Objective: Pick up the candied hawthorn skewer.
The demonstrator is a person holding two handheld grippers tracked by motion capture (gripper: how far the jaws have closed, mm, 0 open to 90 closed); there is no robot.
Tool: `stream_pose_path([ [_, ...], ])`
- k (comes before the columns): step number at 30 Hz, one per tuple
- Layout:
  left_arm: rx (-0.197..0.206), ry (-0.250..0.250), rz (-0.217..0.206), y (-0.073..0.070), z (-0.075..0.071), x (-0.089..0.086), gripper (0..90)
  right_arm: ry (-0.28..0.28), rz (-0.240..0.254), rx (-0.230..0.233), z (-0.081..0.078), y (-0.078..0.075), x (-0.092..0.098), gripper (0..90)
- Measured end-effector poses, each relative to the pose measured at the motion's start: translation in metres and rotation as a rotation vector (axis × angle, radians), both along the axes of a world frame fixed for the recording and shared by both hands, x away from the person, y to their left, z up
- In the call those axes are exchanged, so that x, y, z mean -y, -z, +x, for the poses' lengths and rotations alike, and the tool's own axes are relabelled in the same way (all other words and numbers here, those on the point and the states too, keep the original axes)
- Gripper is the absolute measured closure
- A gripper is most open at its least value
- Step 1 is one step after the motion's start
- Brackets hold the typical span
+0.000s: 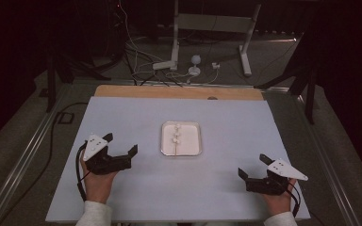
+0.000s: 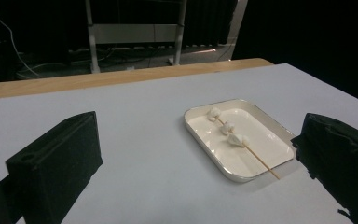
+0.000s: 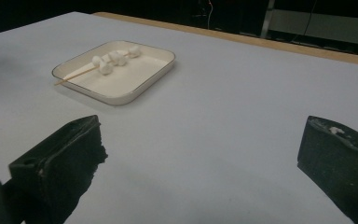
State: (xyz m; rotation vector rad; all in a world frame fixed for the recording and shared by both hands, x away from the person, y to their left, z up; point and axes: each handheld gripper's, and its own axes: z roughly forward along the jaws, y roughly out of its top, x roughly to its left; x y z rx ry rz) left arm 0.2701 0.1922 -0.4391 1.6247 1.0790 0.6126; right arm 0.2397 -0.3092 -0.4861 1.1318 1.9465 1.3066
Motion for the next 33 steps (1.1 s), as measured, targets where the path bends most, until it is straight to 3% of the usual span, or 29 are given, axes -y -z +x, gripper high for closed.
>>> stream_pose_path([
  [4, -0.006, 0.037, -0.004, 0.001, 0.01, 0.004, 2.8, 0.003, -0.001, 0.004, 0.0, -0.001, 0.0, 0.0],
  [11, -0.02, 0.043, 0.022, 0.003, 0.024, 0.012, 2.8, 0.005, -0.001, 0.006, 0.001, -0.001, 0.0, 0.0],
  [17, -0.047, 0.057, 0.012, 0.007, 0.033, 0.021, 2.8, 0.006, -0.007, 0.008, 0.001, -0.001, 0.0, 0.0],
  [33, -0.117, 0.078, 0.072, 0.022, 0.057, 0.064, 3.4, 0.008, -0.012, 0.009, 0.002, -0.001, 0.001, 0.0],
])
